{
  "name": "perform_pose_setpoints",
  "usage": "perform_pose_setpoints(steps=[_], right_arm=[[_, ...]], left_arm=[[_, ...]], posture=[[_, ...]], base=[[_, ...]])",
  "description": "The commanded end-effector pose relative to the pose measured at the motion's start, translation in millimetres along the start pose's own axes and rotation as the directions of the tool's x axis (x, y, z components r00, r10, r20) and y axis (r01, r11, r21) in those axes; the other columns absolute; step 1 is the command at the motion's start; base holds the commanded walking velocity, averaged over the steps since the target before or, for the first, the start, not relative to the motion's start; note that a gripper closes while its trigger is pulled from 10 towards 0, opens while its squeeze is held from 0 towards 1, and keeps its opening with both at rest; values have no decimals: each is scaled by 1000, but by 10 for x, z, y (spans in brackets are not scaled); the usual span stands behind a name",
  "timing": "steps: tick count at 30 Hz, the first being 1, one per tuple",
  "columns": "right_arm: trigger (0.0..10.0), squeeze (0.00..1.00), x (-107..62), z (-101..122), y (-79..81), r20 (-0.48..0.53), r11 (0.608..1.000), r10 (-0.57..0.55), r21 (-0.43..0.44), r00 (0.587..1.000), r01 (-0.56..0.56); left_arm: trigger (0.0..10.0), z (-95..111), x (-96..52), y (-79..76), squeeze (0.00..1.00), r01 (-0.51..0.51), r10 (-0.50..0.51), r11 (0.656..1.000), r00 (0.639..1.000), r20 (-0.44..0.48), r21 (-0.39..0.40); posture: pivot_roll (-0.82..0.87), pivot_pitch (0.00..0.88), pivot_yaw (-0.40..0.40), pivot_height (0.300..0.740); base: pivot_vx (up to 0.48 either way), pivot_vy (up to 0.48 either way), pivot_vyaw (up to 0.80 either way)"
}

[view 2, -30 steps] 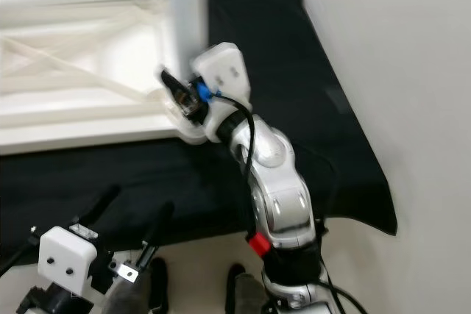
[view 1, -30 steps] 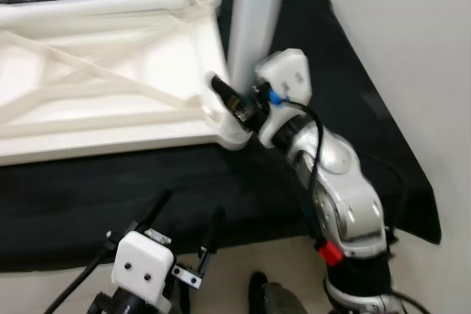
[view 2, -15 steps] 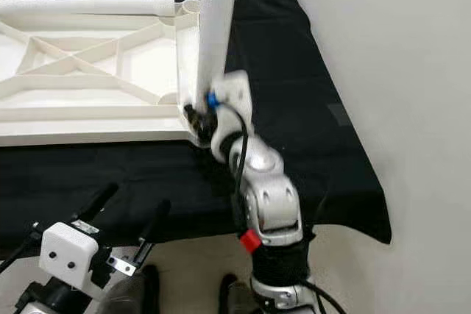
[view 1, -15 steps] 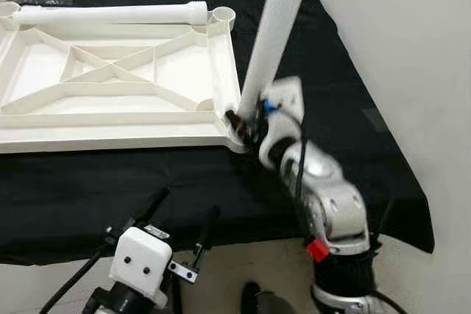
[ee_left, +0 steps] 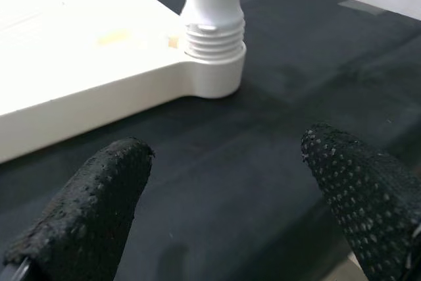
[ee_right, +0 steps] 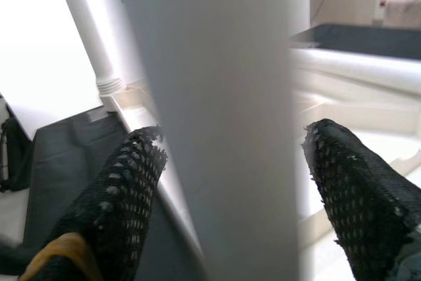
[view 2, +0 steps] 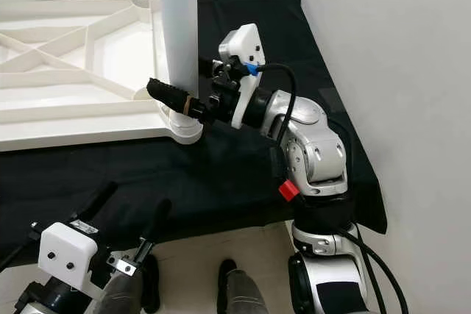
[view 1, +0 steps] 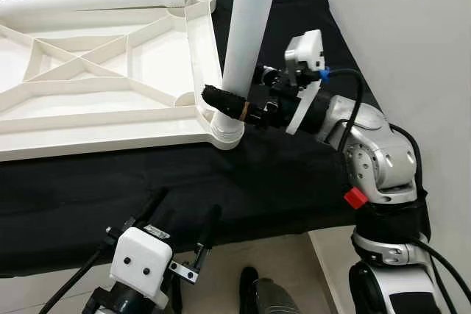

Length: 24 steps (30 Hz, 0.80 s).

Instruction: Building children table

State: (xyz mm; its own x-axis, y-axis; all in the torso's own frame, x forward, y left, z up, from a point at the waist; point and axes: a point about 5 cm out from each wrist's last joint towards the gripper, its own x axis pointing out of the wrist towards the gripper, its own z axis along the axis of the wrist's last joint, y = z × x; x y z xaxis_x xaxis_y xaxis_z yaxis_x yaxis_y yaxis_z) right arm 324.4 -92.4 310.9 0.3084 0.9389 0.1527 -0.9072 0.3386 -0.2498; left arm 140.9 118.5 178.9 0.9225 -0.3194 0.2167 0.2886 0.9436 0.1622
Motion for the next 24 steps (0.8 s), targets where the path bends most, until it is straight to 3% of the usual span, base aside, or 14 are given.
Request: perform_pose_setpoints(steps=[1,8,17,18,21,22,23,24], right_arm=[[0,0,24,22,-41,21,997,66,-41,998,-65],[0,0,-11,-4,-131,-47,975,207,-78,977,-210],[0,0,-106,-95,-108,-77,984,168,-47,983,-172],[0,0,-62,-238,-76,-115,999,46,12,992,-45],[0,0,-62,-238,-76,-115,999,46,12,992,-45],[0,0,-18,-511,-77,-242,951,-300,-3,923,309],[0,0,-19,-837,168,-357,838,-492,52,794,543],[0,0,-19,-837,168,-357,838,-492,52,794,543]], left_arm=[[10000,1,-57,-31,0,9,-9,1000,1000,-30,0],[10000,32,-84,-27,0,2,-2,1000,1000,-29,4],[10000,27,-76,-20,0,-5,5,1000,1000,-25,3],[10000,18,-73,-16,0,-7,7,1000,1000,-24,5],[10000,18,-73,-16,0,-7,7,1000,1000,-24,5],[10000,7,-69,-16,0,-9,9,1000,1000,-23,5],[10000,-11,-46,-11,0,-14,14,1000,1000,-19,8],[10000,-11,-46,-11,0,-14,14,1000,1000,-19,8]], posture=[[141,413,-76,740],[150,423,-76,740],[131,414,-91,740],[113,406,-104,740],[113,406,-104,740],[106,391,-111,740],[102,380,-108,740],[102,380,-108,740]], base=[[0,0,0],[0,0,0],[0,0,0],[0,0,0],[0,0,0],[0,0,0],[0,0,0],[0,0,0]])
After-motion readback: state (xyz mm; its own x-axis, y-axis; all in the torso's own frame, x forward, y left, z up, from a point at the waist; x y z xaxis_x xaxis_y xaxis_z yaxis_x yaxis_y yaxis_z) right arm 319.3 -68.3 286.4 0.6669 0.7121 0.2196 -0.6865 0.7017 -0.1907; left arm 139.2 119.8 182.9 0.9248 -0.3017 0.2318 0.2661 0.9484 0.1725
